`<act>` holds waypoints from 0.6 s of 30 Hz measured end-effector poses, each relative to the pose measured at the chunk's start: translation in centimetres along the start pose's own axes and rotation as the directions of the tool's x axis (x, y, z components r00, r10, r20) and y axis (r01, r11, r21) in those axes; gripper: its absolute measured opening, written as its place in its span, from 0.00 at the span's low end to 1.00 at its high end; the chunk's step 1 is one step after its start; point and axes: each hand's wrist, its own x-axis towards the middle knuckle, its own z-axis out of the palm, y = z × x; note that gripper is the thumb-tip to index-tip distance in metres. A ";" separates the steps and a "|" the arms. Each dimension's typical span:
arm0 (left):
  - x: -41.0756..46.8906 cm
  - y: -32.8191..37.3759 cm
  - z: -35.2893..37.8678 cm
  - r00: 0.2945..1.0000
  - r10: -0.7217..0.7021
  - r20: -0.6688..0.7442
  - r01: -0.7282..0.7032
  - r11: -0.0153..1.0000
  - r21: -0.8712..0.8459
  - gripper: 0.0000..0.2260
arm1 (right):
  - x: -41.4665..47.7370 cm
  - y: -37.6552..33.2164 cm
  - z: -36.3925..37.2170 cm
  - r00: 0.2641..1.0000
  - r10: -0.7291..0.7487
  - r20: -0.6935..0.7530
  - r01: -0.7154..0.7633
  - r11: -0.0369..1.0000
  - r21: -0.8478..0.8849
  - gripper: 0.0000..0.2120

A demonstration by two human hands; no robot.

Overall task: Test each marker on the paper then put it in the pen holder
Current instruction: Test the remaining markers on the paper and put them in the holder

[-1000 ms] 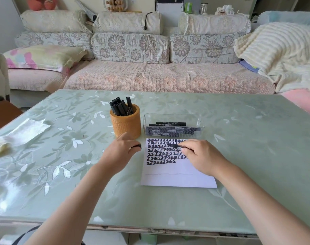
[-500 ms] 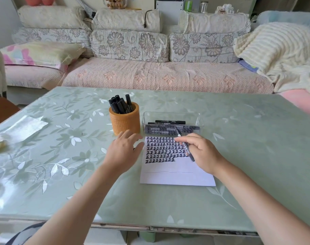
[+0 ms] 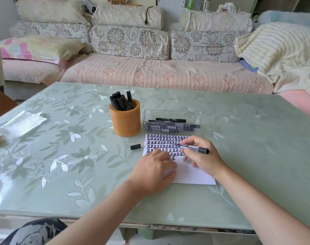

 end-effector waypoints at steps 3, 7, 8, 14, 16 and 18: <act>-0.1 0.0 0.0 1.000 -0.012 0.008 0.012 1.000 0.016 0.07 | 0.1 0.9 0.3 0.999 0.039 -0.021 -0.039 0.999 -0.025 0.07; -0.2 0.1 0.1 1.000 -0.029 0.003 0.029 0.999 0.017 0.07 | 0.3 1.2 0.2 0.999 0.016 -0.045 -0.022 0.991 -0.132 0.11; -0.2 0.1 0.2 1.000 -0.030 0.002 0.030 0.999 0.017 0.07 | 0.3 1.3 0.2 0.999 0.004 -0.039 -0.010 0.990 -0.140 0.13; 0.0 0.1 0.3 0.999 -0.041 0.009 0.041 0.999 0.014 0.07 | 0.4 1.9 0.3 0.998 -0.056 -0.017 0.053 0.986 -0.157 0.15; 0.0 0.1 0.3 0.999 -0.041 0.013 0.041 0.999 0.011 0.07 | 0.3 1.9 0.4 0.998 -0.069 -0.011 0.067 0.986 -0.156 0.15; 0.0 0.1 0.3 0.999 -0.042 0.011 0.042 0.999 0.014 0.06 | 0.2 1.9 0.4 0.996 -0.084 -0.009 0.081 0.983 -0.167 0.14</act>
